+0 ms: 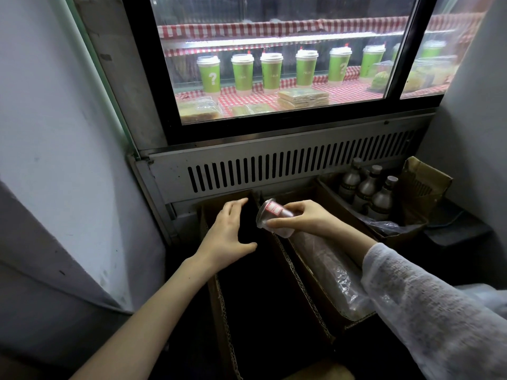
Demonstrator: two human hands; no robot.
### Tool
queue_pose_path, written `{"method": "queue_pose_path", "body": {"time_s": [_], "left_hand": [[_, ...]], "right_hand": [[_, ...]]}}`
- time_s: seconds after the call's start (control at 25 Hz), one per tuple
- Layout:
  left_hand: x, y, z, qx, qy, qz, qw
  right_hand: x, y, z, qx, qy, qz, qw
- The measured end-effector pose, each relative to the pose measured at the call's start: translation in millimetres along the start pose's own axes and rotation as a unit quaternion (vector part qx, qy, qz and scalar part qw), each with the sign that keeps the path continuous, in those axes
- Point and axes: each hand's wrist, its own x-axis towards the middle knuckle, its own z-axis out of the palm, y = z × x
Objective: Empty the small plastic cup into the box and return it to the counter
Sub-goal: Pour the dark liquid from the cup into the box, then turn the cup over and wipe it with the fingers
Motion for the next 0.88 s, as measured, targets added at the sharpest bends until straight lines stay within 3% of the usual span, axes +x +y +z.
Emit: {"method": "queue_pose_path", "body": {"time_s": [0.36, 0.72, 0.88], "left_hand": [[9, 18, 13, 0.047, 0.022, 0.105, 0.993], [11, 3, 14, -0.146, 0.047, 0.020, 0.988], [14, 2, 10, -0.162, 0.079, 0.012, 0.984]], "right_hand": [[-4, -4, 15, -0.040, 0.035, -0.044, 0.998], [-2, -13, 26, -0.061, 0.110, -0.131, 0.983], [-5, -18, 28, -0.067, 0.105, -0.182, 0.976]]}}
